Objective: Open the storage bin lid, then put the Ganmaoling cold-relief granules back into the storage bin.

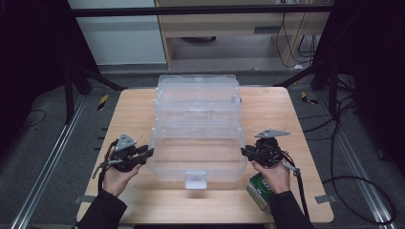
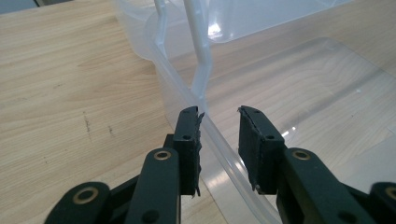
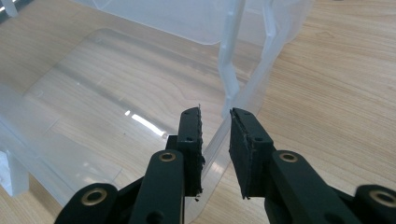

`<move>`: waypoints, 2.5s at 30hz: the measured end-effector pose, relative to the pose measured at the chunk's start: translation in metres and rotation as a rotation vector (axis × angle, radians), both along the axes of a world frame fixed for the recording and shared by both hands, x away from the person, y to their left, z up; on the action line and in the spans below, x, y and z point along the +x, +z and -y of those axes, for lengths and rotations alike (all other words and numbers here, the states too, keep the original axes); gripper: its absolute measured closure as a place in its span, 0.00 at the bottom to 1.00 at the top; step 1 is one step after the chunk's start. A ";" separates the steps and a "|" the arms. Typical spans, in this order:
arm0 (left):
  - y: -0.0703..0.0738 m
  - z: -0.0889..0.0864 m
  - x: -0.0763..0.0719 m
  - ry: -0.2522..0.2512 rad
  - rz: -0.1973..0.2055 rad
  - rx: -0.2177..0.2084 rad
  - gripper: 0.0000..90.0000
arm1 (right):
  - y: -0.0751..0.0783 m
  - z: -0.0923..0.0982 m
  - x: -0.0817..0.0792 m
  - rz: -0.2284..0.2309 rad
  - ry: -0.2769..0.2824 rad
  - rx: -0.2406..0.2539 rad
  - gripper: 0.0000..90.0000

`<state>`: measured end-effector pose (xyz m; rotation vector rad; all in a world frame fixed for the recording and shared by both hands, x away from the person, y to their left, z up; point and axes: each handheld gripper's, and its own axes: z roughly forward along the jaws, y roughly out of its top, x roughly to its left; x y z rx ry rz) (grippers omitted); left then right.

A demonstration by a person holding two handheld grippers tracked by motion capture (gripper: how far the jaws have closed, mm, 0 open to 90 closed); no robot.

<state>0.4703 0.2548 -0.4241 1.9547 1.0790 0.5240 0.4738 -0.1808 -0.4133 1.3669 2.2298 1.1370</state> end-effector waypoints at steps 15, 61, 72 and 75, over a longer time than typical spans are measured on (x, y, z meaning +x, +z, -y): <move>0.015 -0.014 -0.005 0.042 0.070 -0.020 0.65 | 0.023 0.012 -0.011 0.020 -0.002 -0.004 0.70; 0.003 -0.071 0.013 0.263 0.062 -0.011 0.42 | 0.030 0.021 -0.051 -0.323 0.113 -0.325 0.16; 0.001 -0.070 0.015 0.253 0.056 0.000 0.41 | 0.017 0.016 -0.051 -0.393 0.123 -0.359 0.08; 0.000 -0.069 0.017 0.249 0.053 0.003 0.41 | 0.013 0.014 -0.049 -0.415 0.133 -0.373 0.08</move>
